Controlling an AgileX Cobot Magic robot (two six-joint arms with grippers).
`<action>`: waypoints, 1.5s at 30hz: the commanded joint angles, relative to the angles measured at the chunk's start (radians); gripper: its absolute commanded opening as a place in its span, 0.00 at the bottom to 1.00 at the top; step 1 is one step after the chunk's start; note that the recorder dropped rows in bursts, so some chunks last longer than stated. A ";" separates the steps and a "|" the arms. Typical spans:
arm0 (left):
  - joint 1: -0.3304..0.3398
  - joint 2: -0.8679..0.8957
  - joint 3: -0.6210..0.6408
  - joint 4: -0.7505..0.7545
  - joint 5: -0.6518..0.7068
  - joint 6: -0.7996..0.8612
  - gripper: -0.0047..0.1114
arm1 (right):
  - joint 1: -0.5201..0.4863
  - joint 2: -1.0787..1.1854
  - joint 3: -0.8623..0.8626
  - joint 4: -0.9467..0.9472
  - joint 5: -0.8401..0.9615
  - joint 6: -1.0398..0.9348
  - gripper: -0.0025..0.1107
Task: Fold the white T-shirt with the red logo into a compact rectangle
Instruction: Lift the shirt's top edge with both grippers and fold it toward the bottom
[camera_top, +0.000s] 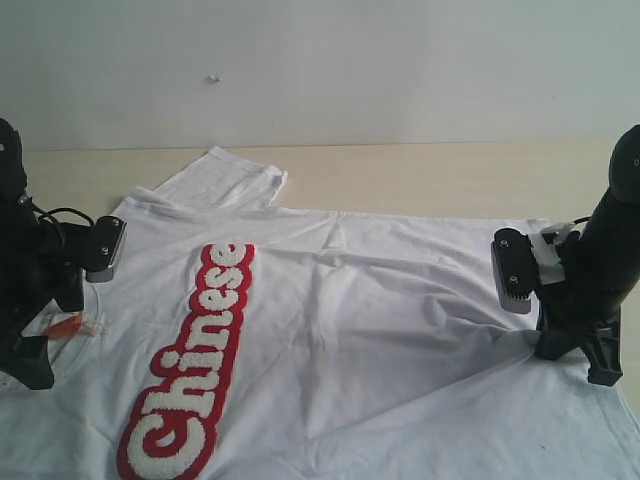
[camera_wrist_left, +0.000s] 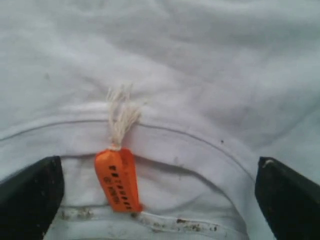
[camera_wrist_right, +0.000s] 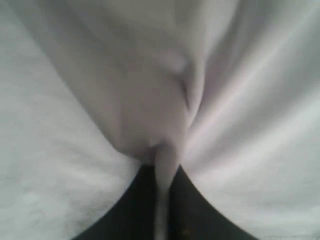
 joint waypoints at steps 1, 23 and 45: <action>0.002 -0.009 0.007 -0.008 -0.004 -0.007 0.94 | -0.005 0.033 0.012 -0.016 -0.016 0.019 0.02; 0.004 -0.005 0.133 0.050 -0.286 -0.001 0.94 | -0.005 0.033 0.012 -0.016 -0.025 0.027 0.02; 0.025 0.093 0.101 0.048 -0.228 -0.079 0.12 | -0.005 0.033 0.012 -0.013 -0.017 0.045 0.02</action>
